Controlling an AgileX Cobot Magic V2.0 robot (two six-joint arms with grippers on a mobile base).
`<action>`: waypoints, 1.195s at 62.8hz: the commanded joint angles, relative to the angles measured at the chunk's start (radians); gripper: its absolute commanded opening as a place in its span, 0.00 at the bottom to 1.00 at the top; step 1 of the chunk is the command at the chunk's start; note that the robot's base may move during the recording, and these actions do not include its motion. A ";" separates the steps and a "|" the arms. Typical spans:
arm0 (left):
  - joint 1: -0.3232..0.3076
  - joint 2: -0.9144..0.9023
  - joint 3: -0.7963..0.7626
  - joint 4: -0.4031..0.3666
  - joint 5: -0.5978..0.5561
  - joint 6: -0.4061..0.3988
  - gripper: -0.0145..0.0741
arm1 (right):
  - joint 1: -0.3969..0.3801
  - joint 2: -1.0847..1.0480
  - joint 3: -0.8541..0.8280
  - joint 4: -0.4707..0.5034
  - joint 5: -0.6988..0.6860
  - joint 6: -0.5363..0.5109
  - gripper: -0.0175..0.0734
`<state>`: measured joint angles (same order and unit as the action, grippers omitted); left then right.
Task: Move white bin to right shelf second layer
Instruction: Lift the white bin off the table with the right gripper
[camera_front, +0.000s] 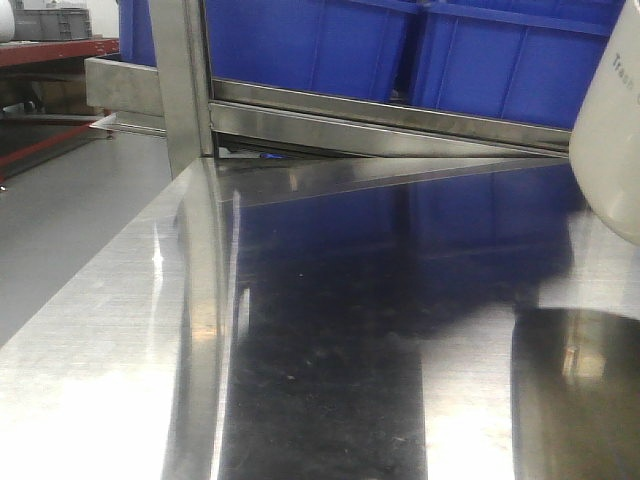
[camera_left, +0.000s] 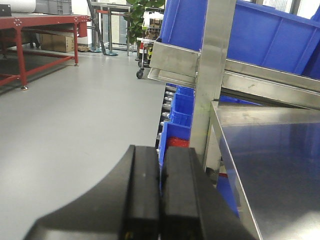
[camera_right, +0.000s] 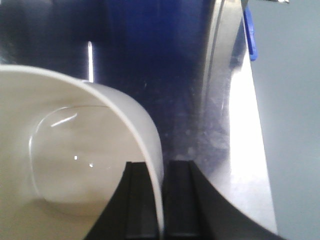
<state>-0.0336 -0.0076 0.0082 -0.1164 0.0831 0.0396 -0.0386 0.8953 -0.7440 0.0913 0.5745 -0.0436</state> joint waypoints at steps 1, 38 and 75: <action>-0.006 -0.020 0.028 -0.001 -0.083 -0.005 0.26 | 0.023 -0.089 0.019 -0.015 -0.093 0.065 0.25; -0.006 -0.020 0.028 -0.001 -0.083 -0.005 0.26 | 0.086 -0.317 0.103 -0.124 -0.087 0.108 0.25; -0.006 -0.020 0.028 -0.001 -0.083 -0.005 0.26 | 0.086 -0.317 0.103 -0.124 -0.087 0.108 0.25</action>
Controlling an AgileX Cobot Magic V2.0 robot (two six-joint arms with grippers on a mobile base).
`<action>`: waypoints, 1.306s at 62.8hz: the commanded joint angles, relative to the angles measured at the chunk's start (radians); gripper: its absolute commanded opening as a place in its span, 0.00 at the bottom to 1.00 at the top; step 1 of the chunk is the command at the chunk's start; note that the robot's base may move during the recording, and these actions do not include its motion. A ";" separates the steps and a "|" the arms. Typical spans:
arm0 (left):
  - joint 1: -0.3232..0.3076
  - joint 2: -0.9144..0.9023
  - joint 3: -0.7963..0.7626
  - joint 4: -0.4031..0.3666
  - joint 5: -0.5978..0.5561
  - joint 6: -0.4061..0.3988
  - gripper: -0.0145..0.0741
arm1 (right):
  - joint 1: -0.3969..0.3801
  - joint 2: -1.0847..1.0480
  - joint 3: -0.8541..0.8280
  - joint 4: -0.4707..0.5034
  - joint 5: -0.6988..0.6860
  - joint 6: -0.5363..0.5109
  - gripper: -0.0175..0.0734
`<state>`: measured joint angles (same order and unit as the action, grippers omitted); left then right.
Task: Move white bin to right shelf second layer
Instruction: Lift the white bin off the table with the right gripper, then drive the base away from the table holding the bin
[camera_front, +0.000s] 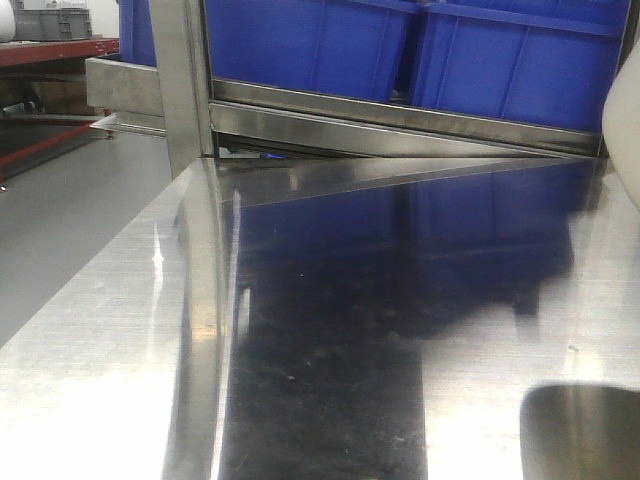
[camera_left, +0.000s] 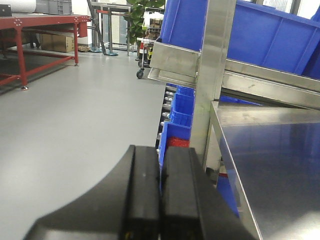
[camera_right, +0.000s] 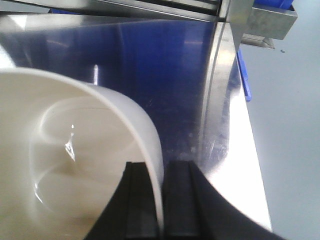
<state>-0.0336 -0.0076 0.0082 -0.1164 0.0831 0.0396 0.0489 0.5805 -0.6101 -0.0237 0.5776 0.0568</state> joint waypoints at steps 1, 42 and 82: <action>-0.006 -0.020 0.028 -0.001 -0.083 -0.005 0.26 | -0.001 -0.002 -0.031 -0.009 -0.091 0.008 0.25; -0.006 -0.020 0.028 -0.001 -0.083 -0.005 0.26 | -0.001 -0.002 -0.031 -0.009 -0.091 0.008 0.25; -0.006 -0.020 0.028 -0.001 -0.083 -0.005 0.26 | -0.001 -0.002 -0.031 -0.009 -0.091 0.008 0.25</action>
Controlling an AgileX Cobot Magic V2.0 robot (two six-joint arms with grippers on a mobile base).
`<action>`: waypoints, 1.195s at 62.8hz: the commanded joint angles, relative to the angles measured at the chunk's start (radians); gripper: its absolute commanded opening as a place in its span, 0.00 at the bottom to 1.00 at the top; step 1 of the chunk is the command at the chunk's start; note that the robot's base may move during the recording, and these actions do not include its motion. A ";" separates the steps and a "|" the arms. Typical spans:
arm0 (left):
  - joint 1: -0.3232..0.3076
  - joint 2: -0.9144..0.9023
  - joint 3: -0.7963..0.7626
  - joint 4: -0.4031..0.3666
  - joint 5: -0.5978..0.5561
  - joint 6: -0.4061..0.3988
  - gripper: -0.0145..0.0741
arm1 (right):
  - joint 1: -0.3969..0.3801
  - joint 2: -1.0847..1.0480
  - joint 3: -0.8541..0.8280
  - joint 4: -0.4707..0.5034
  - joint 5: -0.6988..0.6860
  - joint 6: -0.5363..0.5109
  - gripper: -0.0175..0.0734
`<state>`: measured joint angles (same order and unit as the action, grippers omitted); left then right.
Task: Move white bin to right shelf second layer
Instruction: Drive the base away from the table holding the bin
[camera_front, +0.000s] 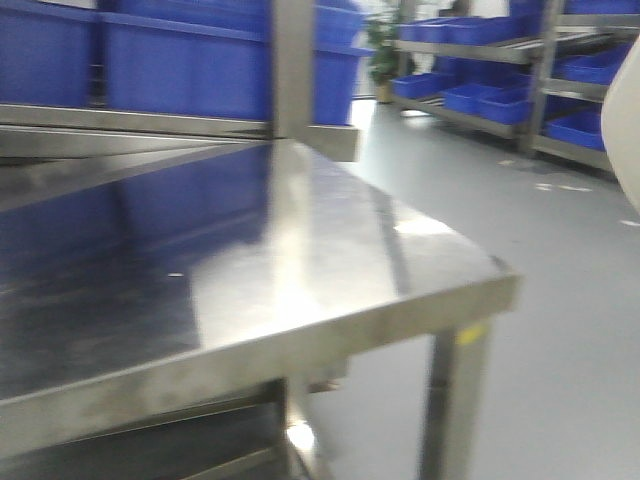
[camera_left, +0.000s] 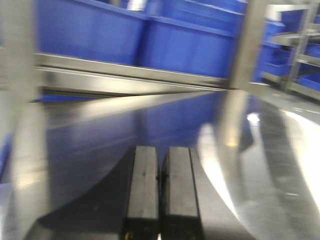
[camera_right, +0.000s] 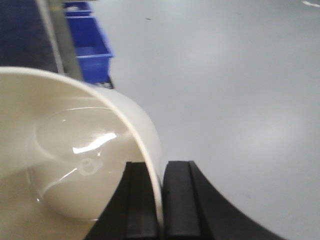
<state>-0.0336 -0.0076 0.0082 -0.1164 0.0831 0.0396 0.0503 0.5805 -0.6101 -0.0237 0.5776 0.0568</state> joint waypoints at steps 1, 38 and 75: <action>-0.006 -0.020 0.028 -0.001 -0.083 -0.005 0.26 | -0.003 -0.002 -0.031 -0.009 -0.091 0.008 0.25; -0.006 -0.020 0.028 -0.001 -0.083 -0.005 0.26 | -0.003 -0.002 -0.031 -0.009 -0.091 0.008 0.25; -0.020 -0.020 0.028 -0.001 -0.083 -0.005 0.26 | -0.003 -0.002 -0.031 -0.009 -0.091 0.008 0.25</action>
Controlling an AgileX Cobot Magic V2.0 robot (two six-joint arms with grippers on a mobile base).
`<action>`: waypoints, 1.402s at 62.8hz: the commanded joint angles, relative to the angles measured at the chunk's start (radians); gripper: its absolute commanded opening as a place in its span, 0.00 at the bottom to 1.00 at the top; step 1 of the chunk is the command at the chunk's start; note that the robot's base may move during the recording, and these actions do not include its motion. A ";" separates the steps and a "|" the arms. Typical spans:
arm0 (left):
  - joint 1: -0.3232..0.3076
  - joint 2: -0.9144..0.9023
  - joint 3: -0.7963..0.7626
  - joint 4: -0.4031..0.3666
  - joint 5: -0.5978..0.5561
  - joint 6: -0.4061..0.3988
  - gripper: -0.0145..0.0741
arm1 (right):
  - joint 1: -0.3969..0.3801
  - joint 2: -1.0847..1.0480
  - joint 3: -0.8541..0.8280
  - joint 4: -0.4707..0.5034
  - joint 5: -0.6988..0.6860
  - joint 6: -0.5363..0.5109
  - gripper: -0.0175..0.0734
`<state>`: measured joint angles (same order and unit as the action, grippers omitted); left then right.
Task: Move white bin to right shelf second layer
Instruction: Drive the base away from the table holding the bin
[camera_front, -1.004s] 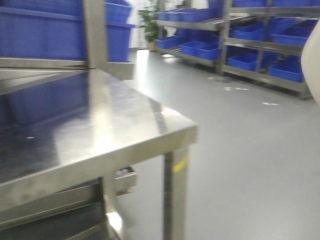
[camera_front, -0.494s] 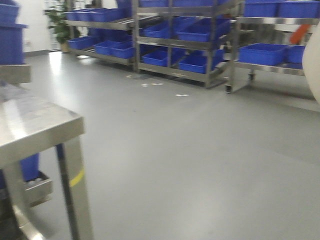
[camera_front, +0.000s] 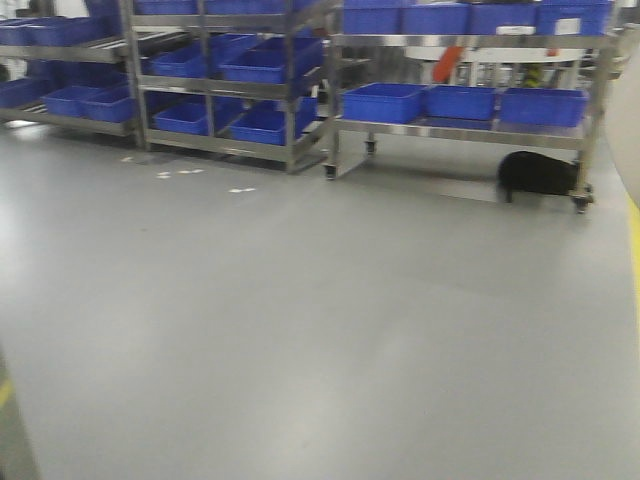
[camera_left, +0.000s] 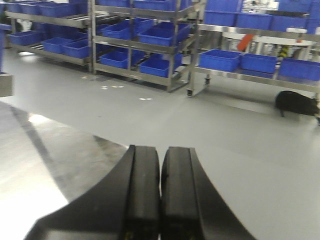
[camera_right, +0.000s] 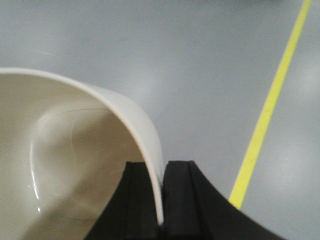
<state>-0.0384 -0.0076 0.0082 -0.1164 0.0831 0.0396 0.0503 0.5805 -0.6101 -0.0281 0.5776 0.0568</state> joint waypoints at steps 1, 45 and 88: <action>-0.015 -0.020 0.028 -0.001 -0.083 -0.005 0.26 | -0.003 -0.002 -0.031 -0.005 -0.091 0.008 0.25; -0.017 -0.020 0.028 -0.001 -0.083 -0.005 0.26 | -0.003 -0.002 -0.031 -0.005 -0.091 0.008 0.25; -0.017 -0.020 0.028 -0.001 -0.083 -0.005 0.26 | -0.003 -0.002 -0.031 -0.005 -0.091 0.008 0.25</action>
<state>-0.0479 -0.0076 0.0082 -0.1164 0.0831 0.0396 0.0503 0.5805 -0.6101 -0.0300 0.5785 0.0568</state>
